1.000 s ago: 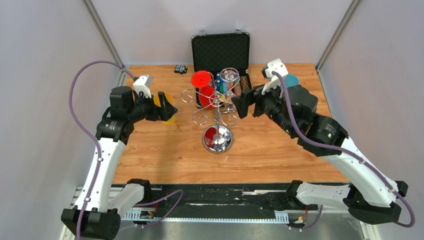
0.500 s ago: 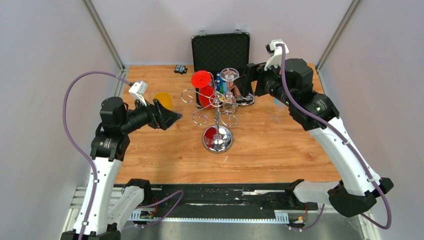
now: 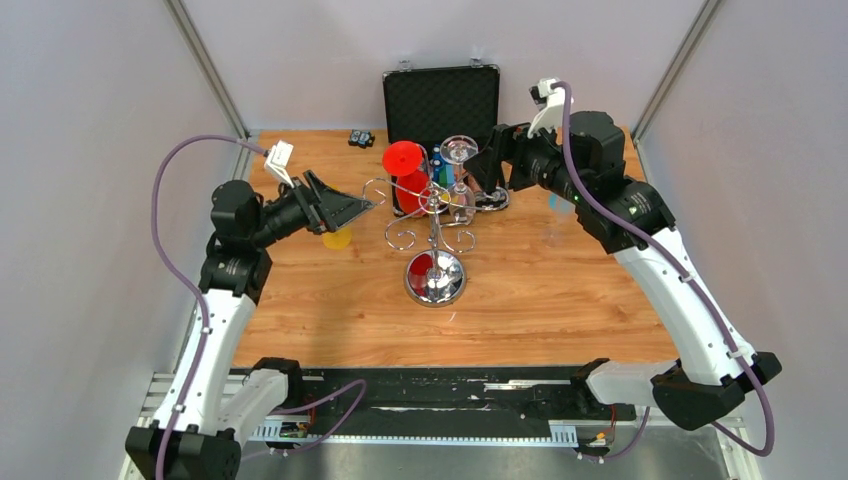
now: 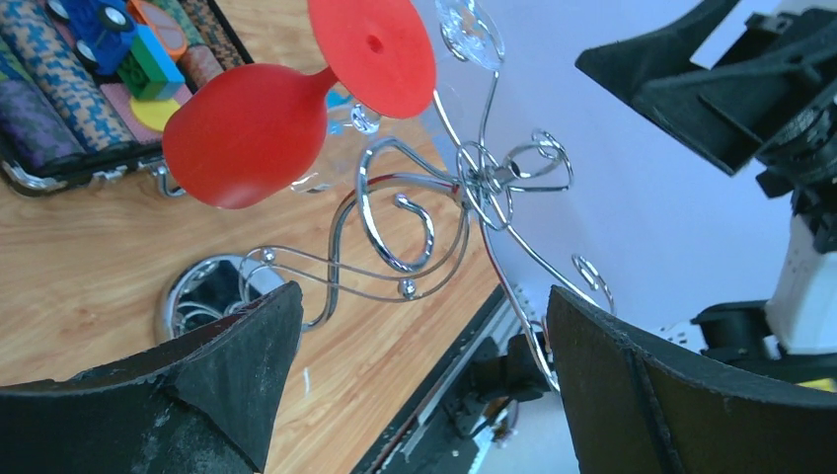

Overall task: Take the wine glass off the wine glass rack
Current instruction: Pick up the wine glass from the wine rack.

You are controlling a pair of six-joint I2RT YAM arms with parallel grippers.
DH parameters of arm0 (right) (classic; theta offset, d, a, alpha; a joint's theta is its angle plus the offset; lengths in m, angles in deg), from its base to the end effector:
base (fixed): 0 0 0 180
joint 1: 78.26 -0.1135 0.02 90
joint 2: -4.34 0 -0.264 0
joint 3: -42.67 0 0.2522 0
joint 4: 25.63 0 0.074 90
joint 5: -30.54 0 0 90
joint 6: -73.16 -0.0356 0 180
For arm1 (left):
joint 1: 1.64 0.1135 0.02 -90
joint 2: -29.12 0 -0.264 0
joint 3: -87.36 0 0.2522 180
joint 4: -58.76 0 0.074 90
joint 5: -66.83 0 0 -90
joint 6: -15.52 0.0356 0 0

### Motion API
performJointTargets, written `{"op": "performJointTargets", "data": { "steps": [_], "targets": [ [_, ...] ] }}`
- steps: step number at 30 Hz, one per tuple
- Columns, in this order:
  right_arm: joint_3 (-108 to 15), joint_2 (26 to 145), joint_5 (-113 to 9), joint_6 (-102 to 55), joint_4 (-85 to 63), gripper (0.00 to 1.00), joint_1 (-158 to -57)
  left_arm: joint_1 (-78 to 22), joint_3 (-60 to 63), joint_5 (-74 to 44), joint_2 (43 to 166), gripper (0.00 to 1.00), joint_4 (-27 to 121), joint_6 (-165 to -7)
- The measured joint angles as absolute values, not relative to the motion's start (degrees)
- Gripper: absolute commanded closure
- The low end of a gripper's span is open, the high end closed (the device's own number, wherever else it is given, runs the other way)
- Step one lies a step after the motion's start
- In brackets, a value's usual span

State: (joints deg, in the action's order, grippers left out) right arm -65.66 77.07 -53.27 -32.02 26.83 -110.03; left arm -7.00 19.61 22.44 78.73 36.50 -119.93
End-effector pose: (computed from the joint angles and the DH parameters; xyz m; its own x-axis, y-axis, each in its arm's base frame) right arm 0.2117 0.1356 0.4807 -0.3980 0.0597 -0.9154 -0.5253 0.8033 0.2808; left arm 0.1840 -0.0428 0.3860 -0.6025 -0.4442 -0.6631 0.4927 0.4467 -0.7468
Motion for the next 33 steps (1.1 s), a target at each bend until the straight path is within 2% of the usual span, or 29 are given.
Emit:
{"op": "performJointTargets", "data": {
  "steps": [2,8,13,19,25,28,33],
  "targets": [
    [-65.66,77.05,-52.90,-32.02,26.79,0.19,-109.81,-6.98,20.39,22.70,80.95,0.03,39.39,-122.90],
    [-65.64,76.92,-52.26,-32.04,26.26,0.19,-109.50,-6.92,21.99,23.22,85.72,0.18,47.02,-129.78],
    [-65.40,76.57,-51.85,-32.08,25.26,0.19,-109.31,-6.90,22.64,24.10,88.63,0.42,52.50,-134.40],
    [-64.72,76.13,-51.83,-32.46,24.10,0.20,-108.87,-6.90,22.71,25.32,90.99,0.65,56.66,-137.63],
    [-64.67,76.15,-51.56,-33.35,23.51,0.20,-108.54,-6.92,23.19,26.35,91.42,0.83,58.69,-139.34],
    [-64.67,76.20,-51.41,-33.75,23.00,0.20,-108.41,-6.92,23.23,26.96,91.42,0.98,59.06,-140.17],
    [-64.46,76.42,-50.73,-35.17,22.52,0.20,-107.73,-6.90,23.26,27.38,91.42,1.00,58.93,-142.24]
  ]
}}
